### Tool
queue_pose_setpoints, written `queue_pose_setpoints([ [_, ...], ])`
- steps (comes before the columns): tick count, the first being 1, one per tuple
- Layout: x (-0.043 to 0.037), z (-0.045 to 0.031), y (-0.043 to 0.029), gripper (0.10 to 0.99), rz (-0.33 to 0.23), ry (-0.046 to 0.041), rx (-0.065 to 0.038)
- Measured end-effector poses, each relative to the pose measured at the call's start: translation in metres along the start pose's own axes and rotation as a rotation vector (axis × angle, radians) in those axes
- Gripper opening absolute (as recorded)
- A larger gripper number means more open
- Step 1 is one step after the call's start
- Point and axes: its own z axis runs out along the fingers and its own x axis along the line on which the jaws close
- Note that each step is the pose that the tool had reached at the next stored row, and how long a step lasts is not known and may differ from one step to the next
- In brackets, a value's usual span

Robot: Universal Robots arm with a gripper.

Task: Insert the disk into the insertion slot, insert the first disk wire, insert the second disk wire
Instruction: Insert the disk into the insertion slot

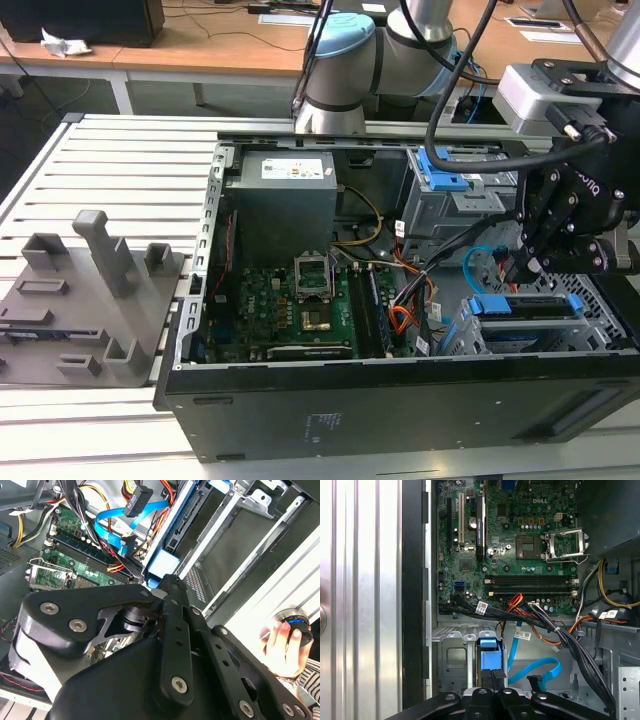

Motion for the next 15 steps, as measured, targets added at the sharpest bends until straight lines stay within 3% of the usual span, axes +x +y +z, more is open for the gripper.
queue_pose_setpoints([
  [6,0.0,0.0,-0.0002,0.106,0.0,0.0001,0.0],
  [8,-0.0006,0.0004,-0.0098,0.106,0.0,0.0,0.0],
  [9,-0.0007,0.0017,-0.0129,0.106,0.0,0.0001,-0.001],
  [15,-0.0008,0.0145,-0.0162,0.106,0.0,0.0002,-0.005],
])
